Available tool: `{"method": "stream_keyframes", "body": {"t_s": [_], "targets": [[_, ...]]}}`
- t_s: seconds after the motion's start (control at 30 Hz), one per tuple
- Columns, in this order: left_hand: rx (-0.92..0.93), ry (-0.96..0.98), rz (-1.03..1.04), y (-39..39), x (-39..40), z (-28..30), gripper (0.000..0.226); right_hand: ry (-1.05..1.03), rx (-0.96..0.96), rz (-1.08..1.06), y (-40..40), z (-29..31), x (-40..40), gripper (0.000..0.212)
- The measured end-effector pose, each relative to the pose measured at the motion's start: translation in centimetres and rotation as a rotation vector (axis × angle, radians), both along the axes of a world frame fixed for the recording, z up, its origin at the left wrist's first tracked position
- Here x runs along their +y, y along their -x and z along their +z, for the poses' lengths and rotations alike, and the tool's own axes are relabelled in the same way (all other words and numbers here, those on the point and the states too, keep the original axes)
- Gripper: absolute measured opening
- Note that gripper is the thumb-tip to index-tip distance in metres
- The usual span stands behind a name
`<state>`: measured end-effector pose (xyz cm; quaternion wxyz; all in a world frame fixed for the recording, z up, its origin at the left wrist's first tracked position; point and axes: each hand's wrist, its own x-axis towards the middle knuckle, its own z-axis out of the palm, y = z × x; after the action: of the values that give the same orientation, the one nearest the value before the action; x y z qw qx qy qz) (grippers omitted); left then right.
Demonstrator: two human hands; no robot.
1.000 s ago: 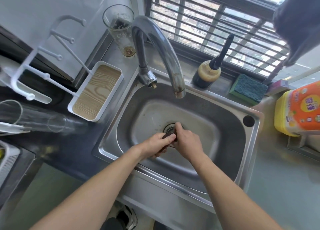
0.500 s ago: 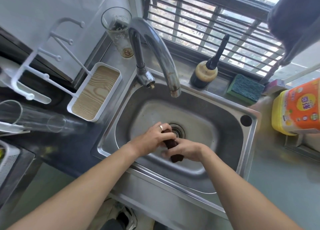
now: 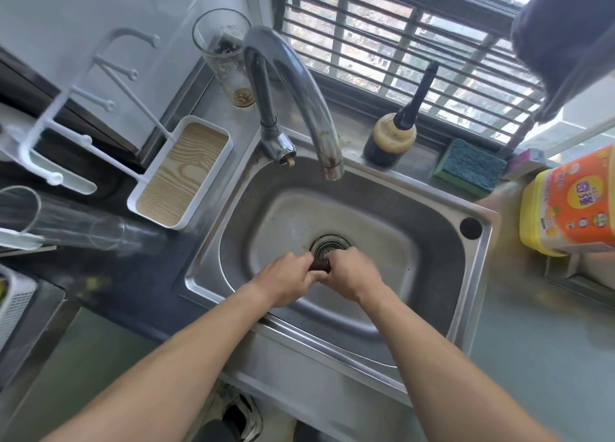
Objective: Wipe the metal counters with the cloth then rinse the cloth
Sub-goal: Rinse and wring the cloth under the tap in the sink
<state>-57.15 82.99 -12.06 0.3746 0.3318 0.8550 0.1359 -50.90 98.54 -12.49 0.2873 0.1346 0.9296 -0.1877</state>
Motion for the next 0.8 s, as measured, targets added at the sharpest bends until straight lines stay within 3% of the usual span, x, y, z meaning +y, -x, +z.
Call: {"method": "stream_keyframes", "body": {"t_s": [0.37,0.53,0.57,0.63,0.73,0.8], "targets": [[-0.32,-0.232,0.405,-1.9,1.8,0.4,0.049,-0.079,0.247,-0.083,-2.3,0.2,0.7,0.022],[-0.753,-0.321,0.633,-1.8,2.5,1.2,0.026,-0.112,0.287,-0.114,-1.7,1.1,1.0,0.02],[-0.735,-0.322,0.636,-1.7,2.6,1.4,0.02,-0.105,0.282,-0.119,-1.5,1.2,1.1,0.018],[-0.531,-0.32,0.603,-1.4,2.6,1.4,0.016,-0.051,0.321,-0.152,-1.2,1.4,1.5,0.016],[-0.093,-0.31,0.569,-1.1,2.3,0.5,0.033,0.046,0.428,-0.155,-1.6,1.1,1.9,0.027],[0.028,-0.244,0.568,-1.3,2.2,0.0,0.04,0.099,0.334,-0.122,-1.7,0.3,2.0,0.036]]}}
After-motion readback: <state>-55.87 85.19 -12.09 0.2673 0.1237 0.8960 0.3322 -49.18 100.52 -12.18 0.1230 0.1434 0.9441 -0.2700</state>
